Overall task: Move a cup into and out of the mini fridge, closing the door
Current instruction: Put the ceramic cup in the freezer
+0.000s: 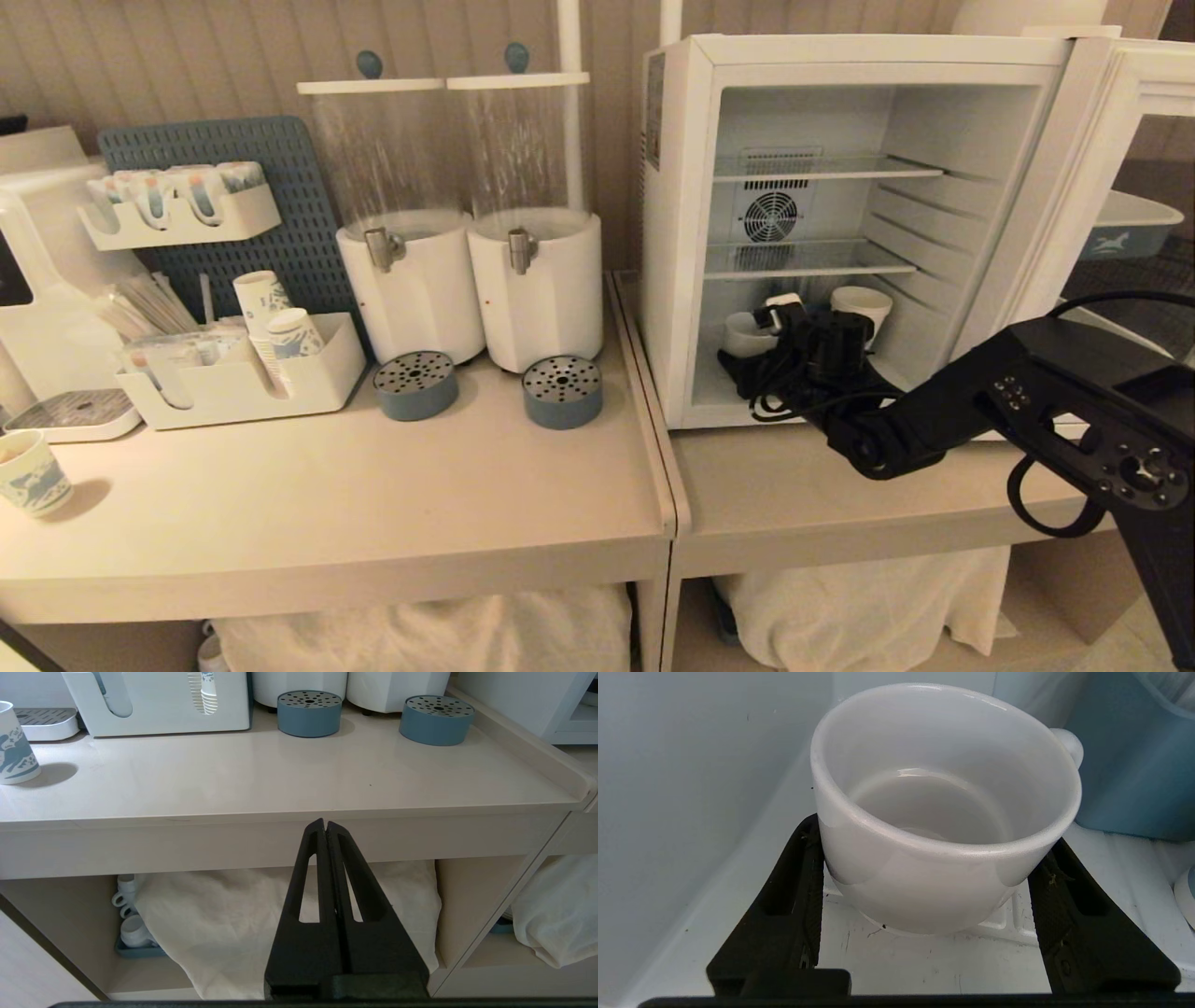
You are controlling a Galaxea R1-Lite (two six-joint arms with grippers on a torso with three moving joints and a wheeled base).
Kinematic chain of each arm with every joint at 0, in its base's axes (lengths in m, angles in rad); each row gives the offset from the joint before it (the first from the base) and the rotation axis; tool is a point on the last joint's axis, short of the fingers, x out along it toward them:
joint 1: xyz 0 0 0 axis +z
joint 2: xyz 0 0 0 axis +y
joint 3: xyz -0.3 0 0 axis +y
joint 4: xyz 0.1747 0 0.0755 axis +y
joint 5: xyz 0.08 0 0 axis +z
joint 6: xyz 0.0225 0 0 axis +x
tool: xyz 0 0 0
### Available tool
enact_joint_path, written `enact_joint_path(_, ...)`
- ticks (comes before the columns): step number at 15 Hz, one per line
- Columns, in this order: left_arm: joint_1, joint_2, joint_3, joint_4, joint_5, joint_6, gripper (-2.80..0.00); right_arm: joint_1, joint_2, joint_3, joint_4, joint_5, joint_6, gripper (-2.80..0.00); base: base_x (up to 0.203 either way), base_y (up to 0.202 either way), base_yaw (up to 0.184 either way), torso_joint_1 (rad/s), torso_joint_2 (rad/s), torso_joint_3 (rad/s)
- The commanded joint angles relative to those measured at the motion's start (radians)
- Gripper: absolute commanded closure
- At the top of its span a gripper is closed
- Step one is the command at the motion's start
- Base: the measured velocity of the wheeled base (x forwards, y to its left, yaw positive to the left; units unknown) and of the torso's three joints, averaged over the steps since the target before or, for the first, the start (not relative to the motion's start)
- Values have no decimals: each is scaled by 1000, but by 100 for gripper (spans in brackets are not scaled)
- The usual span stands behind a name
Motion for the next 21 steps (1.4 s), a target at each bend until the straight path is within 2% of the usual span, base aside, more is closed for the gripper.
enact_joint_path(1, 0, 0, 0, -1, 0, -1, 0, 0, 28, -8, 10, -1, -1, 0, 0, 0, 0, 0, 0, 0)
enact_joint_path(9, 0, 0, 0, 1, 0, -1, 0, -5, 87, -125, 92, -12, -10, 0, 0, 0, 0, 0, 0, 0)
enact_joint_path(19, 0, 0, 0, -1, 0, 0, 0, -11, 61, -77, 79, -12, -7, 0, 0, 0, 0, 0, 0, 0)
enact_joint_path(20, 0, 0, 0, 1, 0, -1, 0, -11, 58, -76, 80, -12, -7, -280, 0, 0, 0, 0, 0, 0)
enact_joint_path(21, 0, 0, 0, -1, 0, 1, 0, -11, 54, -73, 81, -11, -6, -280, 0, 0, 0, 0, 0, 0)
